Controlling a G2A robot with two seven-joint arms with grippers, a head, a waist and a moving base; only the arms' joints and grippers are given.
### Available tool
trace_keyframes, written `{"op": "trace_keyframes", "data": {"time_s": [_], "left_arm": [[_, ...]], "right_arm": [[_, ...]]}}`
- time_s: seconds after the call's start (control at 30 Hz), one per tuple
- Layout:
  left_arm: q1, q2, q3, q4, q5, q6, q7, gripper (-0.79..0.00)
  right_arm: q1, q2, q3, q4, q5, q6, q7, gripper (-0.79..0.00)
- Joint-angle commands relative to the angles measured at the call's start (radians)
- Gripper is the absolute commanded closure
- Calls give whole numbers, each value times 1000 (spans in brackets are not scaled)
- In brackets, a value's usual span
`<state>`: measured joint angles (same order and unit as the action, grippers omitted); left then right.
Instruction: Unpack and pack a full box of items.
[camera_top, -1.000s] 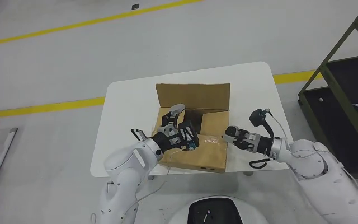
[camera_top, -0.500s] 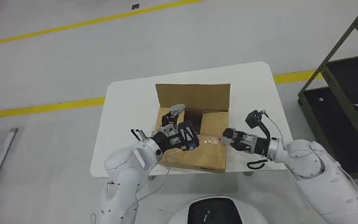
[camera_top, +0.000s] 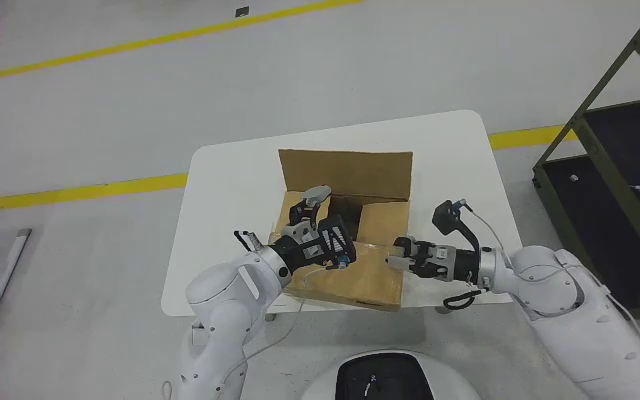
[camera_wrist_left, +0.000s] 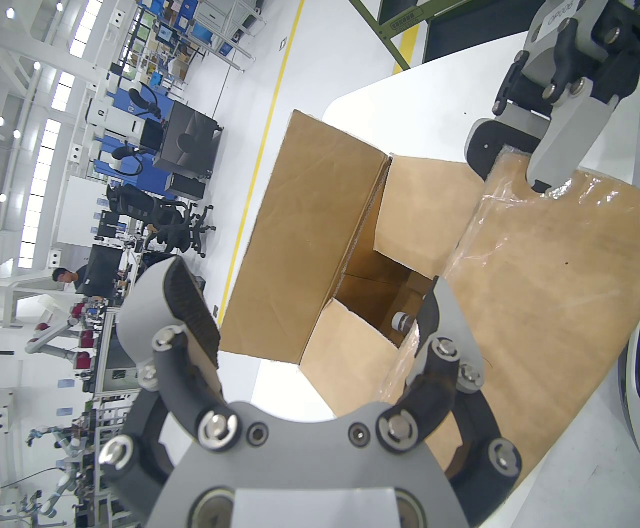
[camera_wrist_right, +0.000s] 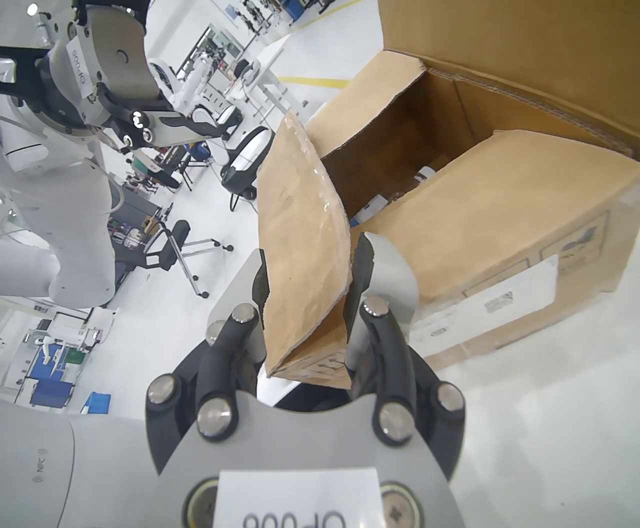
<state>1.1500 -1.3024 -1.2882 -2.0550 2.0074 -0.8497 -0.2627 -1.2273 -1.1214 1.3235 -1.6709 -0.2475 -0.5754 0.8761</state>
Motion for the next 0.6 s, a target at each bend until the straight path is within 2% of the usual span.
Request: {"op": "trace_keyframes", "data": {"time_s": [0.0, 0.13, 0.23, 0.3, 0.33, 0.37, 0.57], "left_arm": [[0, 0, 0, 0, 0, 0, 0, -785], [0, 0, 0, 0, 0, 0, 0, -785], [0, 0, 0, 0, 0, 0, 0, -785], [0, 0, 0, 0, 0, 0, 0, -785], [0, 0, 0, 0, 0, 0, 0, -785], [0, 0, 0, 0, 0, 0, 0, -785], [0, 0, 0, 0, 0, 0, 0, -785]], "right_arm": [[4, 2, -3, -4, 5, 6, 23, -360], [14, 7, -24, -2, 15, 22, 65, -360], [25, 8, -42, 2, 13, 26, 79, -326], [30, 9, -48, 4, 10, 27, 73, -182], [32, 9, -51, 4, 6, 27, 72, -55], [34, 10, -54, 4, 5, 27, 69, 0], [51, 14, -55, -5, -41, 9, 35, 0]]}}
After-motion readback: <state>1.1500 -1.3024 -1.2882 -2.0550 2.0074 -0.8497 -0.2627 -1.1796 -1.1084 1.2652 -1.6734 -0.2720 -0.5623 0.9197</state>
